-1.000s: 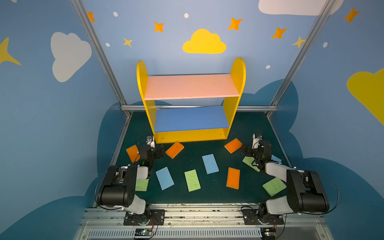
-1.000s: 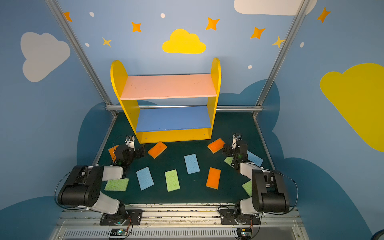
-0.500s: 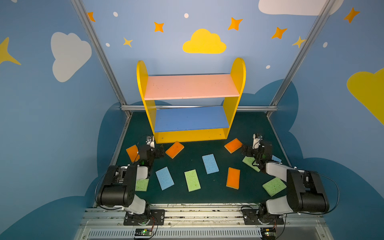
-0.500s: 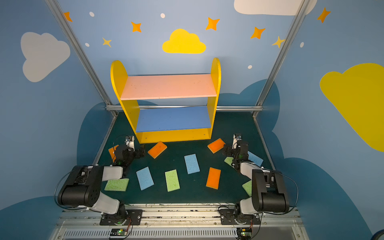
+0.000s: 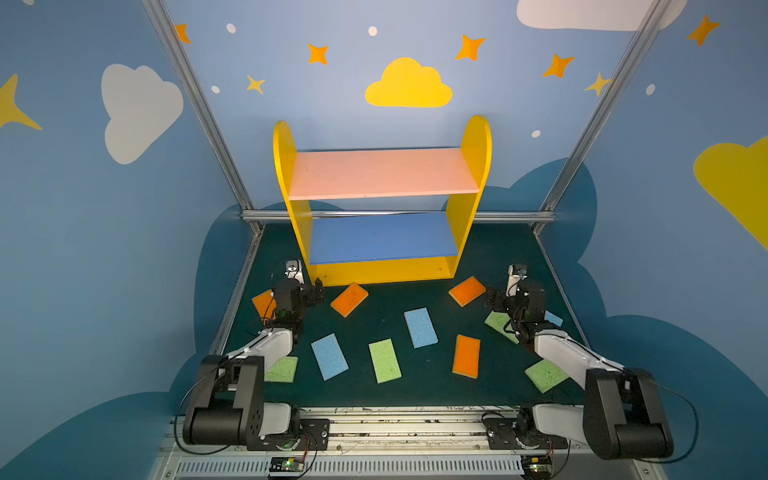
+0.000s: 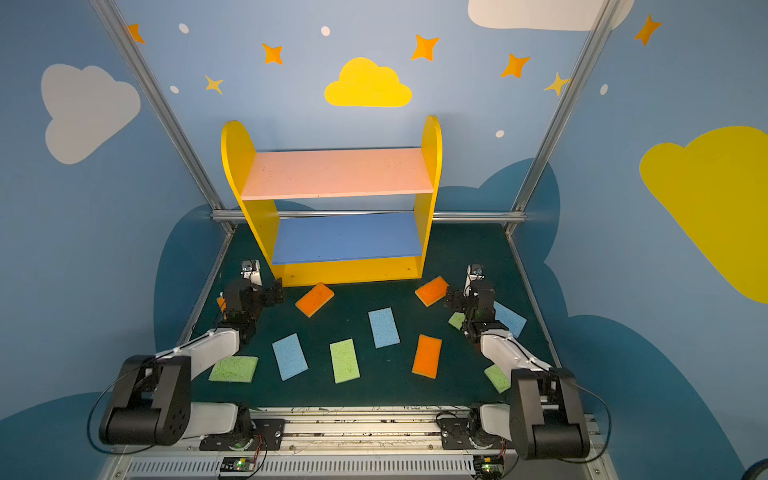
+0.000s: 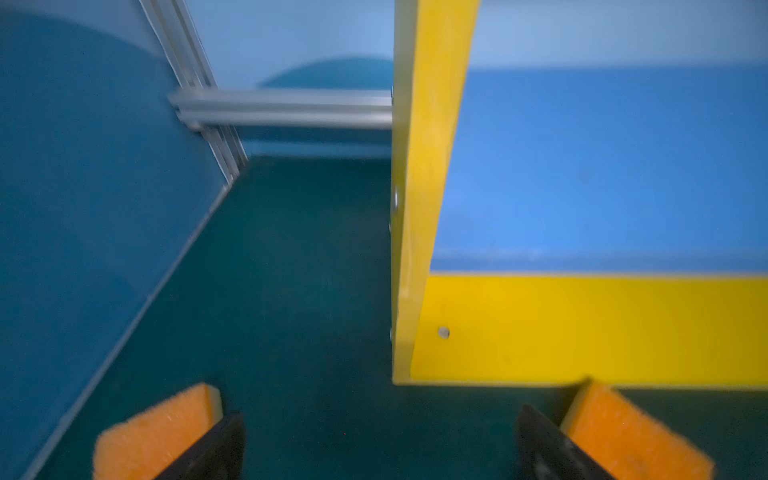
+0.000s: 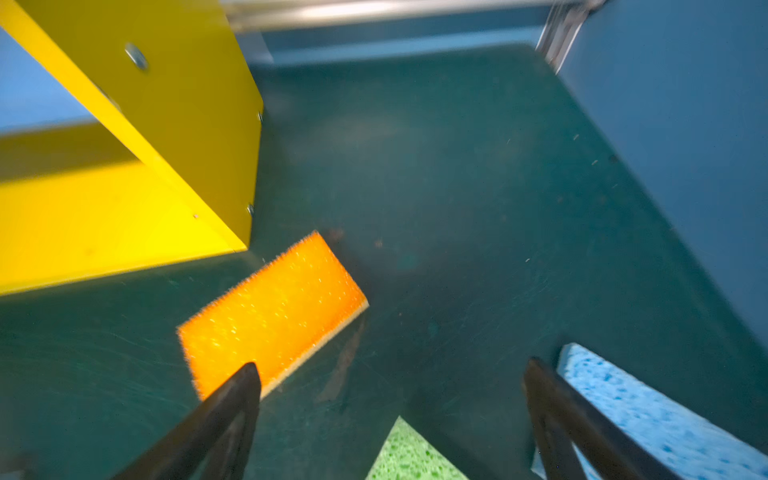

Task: Place and organize the cleaning sponges onto the shelf

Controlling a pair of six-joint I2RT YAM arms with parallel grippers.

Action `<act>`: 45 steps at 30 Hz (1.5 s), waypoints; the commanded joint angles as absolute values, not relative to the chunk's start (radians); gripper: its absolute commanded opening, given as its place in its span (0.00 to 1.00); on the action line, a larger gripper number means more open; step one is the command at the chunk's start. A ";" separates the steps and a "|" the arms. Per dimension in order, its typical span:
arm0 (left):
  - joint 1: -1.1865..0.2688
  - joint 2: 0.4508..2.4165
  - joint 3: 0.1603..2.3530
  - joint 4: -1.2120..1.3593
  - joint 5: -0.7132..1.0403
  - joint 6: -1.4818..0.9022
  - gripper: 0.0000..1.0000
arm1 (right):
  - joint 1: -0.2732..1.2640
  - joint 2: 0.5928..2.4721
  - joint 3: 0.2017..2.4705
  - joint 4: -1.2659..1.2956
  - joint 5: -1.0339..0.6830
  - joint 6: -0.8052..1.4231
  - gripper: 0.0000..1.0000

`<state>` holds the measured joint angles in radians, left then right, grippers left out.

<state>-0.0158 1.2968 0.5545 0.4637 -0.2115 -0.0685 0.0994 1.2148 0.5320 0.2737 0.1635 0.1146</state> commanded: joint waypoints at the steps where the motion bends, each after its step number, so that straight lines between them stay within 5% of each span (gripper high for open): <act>1: -0.035 1.198 0.626 0.241 -0.185 -0.092 1.00 | 0.103 1.111 0.584 0.127 0.205 0.207 0.97; 7: -0.248 1.116 0.822 -0.072 -0.292 -0.109 1.00 | 0.106 0.957 0.605 -0.002 0.072 0.311 0.92; 16: -0.590 0.838 0.744 -0.230 -0.423 -0.340 1.00 | 0.187 0.811 0.624 -0.194 -0.184 0.384 0.90; 24: -0.671 0.801 0.721 -0.438 -0.352 -0.643 0.98 | 0.305 0.801 0.659 -0.321 -0.357 0.361 0.82; 31: -0.727 0.899 0.727 -0.551 -0.259 -0.718 0.81 | 0.400 0.872 0.664 -0.398 -0.410 0.442 0.60; 39: -0.732 0.968 0.576 -0.377 -0.036 -0.785 0.65 | 0.437 0.923 0.612 -0.322 -0.408 0.455 0.60; 45: -0.735 1.020 0.460 -0.195 0.053 -0.838 0.63 | 0.457 1.044 0.601 -0.329 -0.457 0.528 0.60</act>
<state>-0.7300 1.0100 0.4896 -0.3130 -0.0242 -0.7982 0.4465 1.0023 0.6155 -0.3256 -0.4187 0.4759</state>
